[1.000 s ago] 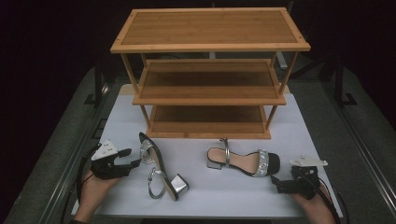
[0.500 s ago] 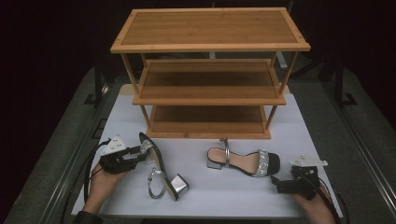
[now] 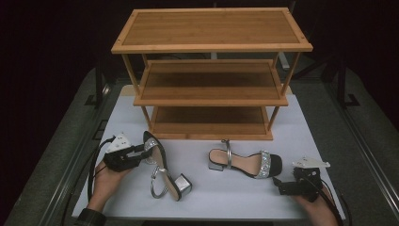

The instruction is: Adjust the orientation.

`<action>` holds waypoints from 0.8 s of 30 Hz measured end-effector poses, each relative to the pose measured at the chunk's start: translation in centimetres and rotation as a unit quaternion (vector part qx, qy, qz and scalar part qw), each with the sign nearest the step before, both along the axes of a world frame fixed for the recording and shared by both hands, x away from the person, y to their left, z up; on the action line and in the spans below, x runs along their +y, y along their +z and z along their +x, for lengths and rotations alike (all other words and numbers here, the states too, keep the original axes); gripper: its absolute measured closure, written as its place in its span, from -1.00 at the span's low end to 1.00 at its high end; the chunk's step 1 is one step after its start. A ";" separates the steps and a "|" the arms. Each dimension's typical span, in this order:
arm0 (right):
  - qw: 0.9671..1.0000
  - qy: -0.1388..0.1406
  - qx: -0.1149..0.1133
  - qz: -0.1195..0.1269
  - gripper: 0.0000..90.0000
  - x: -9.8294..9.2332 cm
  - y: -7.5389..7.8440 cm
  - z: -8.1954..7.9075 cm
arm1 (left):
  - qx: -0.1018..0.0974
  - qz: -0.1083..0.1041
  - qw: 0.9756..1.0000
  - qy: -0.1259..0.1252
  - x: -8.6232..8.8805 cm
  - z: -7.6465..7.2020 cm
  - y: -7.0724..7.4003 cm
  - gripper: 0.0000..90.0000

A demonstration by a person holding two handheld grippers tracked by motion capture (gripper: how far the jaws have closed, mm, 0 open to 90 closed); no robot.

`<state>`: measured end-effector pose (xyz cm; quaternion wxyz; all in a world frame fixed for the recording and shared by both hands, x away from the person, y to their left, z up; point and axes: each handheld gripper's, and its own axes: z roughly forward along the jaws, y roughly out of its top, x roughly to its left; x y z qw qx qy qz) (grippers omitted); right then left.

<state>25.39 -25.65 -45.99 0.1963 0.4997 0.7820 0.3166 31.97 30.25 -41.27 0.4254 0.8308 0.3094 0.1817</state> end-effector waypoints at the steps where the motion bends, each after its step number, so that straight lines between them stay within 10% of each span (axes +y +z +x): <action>1: 1.000 0.000 0.000 0.000 -1.00 0.0 0.0 0.0 | 0.001 0.001 1.000 -0.001 -0.2 0.2 0.1 0.44; 24: 1.000 0.000 -0.001 0.001 -1.00 0.0 0.0 0.0 | 0.037 -0.002 0.999 0.005 -3.8 3.9 -1.1 0.50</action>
